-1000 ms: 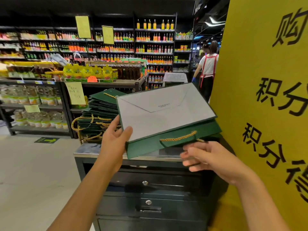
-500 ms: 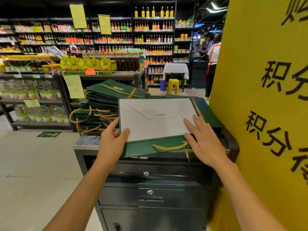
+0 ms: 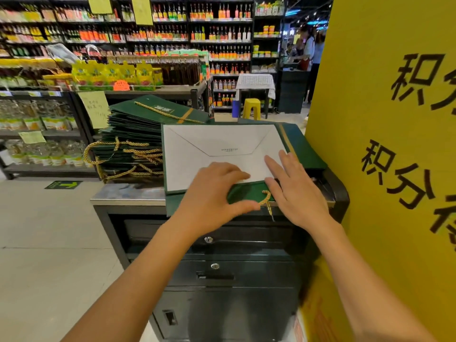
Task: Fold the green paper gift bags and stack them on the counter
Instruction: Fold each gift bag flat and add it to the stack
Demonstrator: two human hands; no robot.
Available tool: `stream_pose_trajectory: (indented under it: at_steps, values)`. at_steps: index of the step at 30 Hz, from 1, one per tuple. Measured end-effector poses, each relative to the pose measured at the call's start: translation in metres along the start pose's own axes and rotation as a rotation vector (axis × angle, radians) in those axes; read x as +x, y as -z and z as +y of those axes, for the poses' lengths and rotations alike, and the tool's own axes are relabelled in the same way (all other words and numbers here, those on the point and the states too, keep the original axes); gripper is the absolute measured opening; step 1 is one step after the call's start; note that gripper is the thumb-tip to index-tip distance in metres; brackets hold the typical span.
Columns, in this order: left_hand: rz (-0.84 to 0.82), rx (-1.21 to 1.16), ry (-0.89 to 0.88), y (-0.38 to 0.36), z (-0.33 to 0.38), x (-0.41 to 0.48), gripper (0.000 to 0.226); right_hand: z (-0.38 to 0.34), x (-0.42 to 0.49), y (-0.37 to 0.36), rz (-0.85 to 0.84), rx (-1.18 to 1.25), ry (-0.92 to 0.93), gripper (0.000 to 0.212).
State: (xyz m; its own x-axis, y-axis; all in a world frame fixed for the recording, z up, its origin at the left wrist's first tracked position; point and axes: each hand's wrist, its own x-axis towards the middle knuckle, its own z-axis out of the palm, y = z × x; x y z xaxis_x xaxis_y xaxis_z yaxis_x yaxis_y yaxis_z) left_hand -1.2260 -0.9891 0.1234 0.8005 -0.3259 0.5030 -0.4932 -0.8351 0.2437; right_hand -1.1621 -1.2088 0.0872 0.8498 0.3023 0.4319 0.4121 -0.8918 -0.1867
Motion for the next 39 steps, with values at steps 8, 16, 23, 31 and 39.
stream_pose_trajectory:
  at_steps: [8,16,23,31,39]
  values:
    - [-0.116,0.053,-0.086,-0.016,0.018,0.041,0.041,0.001,0.002,0.0,-0.002,0.006,0.016,0.056]
    - [-0.083,-0.041,0.026,-0.028,0.011,0.047,0.025,0.002,0.003,-0.002,0.001,0.001,0.022,0.053]
    - [-0.027,-0.521,0.194,-0.017,0.007,0.043,0.008,0.002,0.004,-0.003,-0.006,-0.013,0.018,0.053]
    - [0.182,-1.095,0.503,-0.003,-0.003,0.043,0.011,0.001,0.004,-0.003,-0.016,-0.015,0.007,0.053]
    - [-0.016,-0.492,0.368,0.033,-0.022,0.021,0.023,0.002,0.004,-0.003,-0.02,-0.015,0.007,0.053]
